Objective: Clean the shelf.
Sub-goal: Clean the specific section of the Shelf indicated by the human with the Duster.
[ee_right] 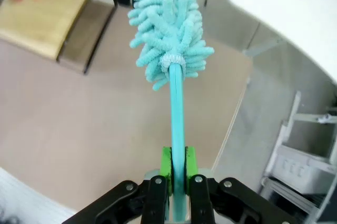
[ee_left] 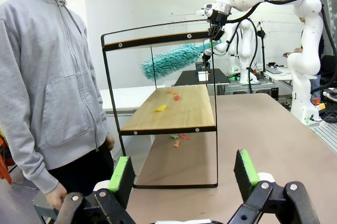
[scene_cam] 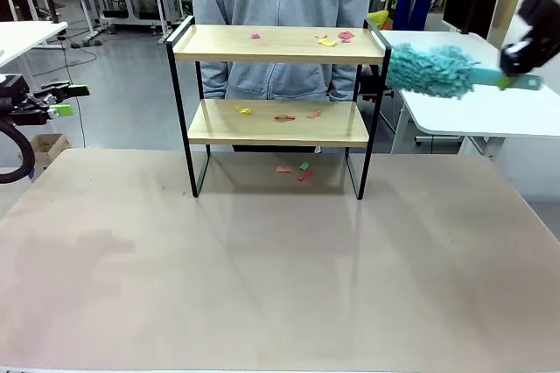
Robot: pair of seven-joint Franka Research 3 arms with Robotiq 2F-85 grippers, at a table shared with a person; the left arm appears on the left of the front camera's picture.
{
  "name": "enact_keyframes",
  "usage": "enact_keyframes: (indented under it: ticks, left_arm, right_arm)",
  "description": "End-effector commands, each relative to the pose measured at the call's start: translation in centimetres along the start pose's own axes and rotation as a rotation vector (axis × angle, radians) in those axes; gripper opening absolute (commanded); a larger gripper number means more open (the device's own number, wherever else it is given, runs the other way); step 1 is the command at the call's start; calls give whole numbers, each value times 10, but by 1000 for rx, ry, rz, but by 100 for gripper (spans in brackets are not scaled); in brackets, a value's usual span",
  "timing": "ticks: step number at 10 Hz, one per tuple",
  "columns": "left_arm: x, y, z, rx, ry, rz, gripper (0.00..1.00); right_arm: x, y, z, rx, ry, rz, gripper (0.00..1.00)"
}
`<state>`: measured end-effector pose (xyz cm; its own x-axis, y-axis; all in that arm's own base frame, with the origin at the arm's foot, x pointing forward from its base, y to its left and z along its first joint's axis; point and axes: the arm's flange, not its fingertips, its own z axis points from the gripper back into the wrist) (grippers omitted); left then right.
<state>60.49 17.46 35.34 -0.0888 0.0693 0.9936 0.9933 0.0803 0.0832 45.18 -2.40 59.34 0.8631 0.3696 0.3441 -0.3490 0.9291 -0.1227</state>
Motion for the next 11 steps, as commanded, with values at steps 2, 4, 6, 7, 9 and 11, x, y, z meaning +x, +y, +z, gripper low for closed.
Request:
enact_keyframes:
  ticks: [2,4,6,7,9,11]
  left_arm:
    - [2,0,1,0,0,-6,100]
    - [2,0,1,0,0,-6,100]
    - [2,0,1,0,0,-6,100]
    - [2,0,1,0,0,-6,100]
    - [2,0,1,0,0,-6,100]
    - [2,0,1,0,0,-6,100]
  right_arm:
    - [-54,-35,22,-23,151,235,13]
    - [-87,-46,30,63,215,427,13]
    - [-114,-36,35,151,249,591,13]
    - [-125,-18,37,203,233,669,13]
    - [-133,26,30,275,203,795,13]
    - [-130,65,10,331,247,929,13]
